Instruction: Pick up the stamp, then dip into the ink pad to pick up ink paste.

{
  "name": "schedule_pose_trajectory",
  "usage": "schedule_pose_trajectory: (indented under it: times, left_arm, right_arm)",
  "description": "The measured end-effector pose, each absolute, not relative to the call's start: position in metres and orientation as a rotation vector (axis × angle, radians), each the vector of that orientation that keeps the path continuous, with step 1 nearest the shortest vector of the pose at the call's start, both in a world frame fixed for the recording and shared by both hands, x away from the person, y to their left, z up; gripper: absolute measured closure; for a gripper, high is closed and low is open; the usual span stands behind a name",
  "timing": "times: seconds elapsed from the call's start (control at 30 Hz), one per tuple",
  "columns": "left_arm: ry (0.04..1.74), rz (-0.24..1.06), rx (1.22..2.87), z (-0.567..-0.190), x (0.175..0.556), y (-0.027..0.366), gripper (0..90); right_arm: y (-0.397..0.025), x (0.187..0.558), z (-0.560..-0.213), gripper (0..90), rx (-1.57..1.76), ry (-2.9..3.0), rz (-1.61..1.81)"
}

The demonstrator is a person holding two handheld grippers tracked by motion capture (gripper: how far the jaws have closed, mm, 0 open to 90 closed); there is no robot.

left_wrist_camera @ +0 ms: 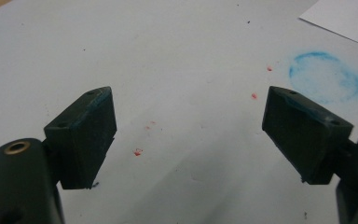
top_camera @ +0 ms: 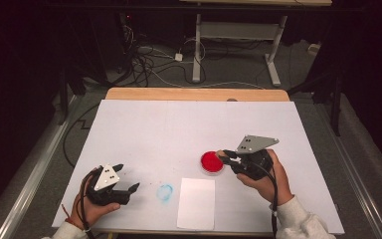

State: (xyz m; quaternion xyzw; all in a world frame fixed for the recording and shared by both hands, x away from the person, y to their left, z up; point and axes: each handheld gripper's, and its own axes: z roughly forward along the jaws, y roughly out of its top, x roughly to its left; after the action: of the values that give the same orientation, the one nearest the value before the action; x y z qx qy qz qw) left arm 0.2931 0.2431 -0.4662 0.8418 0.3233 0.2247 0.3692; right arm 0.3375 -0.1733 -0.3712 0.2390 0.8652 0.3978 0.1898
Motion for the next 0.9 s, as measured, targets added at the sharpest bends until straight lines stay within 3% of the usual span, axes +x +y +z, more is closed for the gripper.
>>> schedule_pose_trajectory:
  times: [0.9]
  left_arm:
    - [0.803, 0.605, 2.187, -0.464, 0.292, 0.241, 18.4]
  right_arm:
    - [-0.168, 0.317, -0.362, 76.4, 0.549, 2.505, 1.125]
